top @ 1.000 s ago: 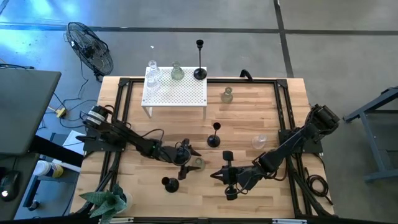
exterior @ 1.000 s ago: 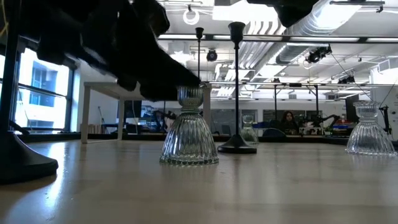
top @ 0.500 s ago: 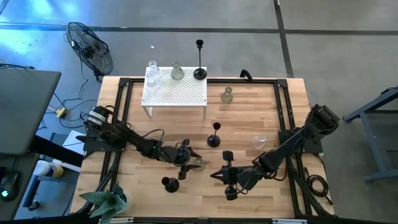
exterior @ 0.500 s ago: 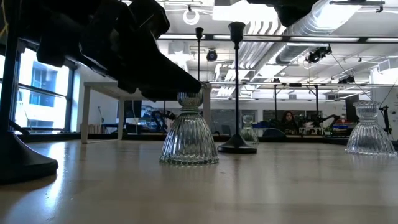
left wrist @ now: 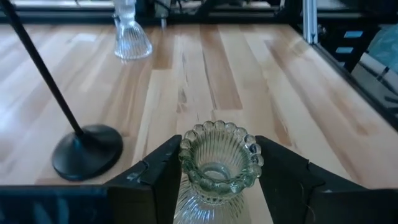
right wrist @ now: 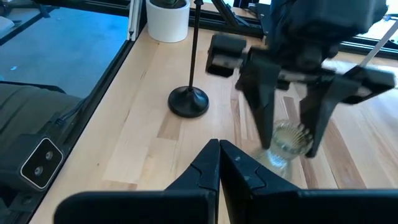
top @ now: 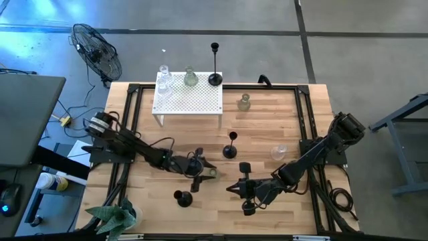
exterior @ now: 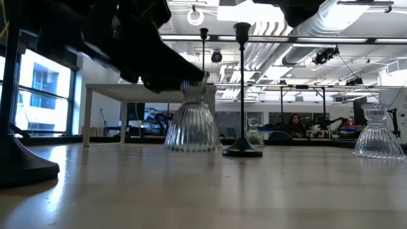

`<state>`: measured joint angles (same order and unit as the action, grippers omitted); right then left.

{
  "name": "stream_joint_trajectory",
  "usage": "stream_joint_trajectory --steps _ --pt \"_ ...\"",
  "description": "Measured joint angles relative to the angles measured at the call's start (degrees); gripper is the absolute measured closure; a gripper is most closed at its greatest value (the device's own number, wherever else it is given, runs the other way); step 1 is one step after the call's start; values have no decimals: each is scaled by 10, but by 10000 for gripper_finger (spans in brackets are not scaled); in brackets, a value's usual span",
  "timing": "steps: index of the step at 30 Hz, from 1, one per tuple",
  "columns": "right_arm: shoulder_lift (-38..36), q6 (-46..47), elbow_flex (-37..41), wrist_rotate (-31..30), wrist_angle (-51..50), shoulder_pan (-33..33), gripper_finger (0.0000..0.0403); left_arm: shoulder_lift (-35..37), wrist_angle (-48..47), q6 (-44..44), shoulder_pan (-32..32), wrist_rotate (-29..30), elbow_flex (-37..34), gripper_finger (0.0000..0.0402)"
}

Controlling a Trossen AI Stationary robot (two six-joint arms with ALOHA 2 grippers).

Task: Pick & Place candle stick holders
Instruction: Align the bottom green candle holder with the other green candle holder on the shelf

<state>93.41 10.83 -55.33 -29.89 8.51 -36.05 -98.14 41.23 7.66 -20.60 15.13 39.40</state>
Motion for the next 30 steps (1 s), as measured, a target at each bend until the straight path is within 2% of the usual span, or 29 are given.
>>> stream_joint_trajectory --steps 8,15,22,30 --pt "0 -4 0 2 0 0 402 96 -76 -25 0 16 0 226" --pt "0 -8 0 4 4 0 402 212 -165 -40 10 50 0 226" --pt "0 -9 0 5 7 0 402 313 -239 -33 61 48 0 227" --pt "0 -10 0 9 8 0 402 366 -266 -47 136 36 8 227"
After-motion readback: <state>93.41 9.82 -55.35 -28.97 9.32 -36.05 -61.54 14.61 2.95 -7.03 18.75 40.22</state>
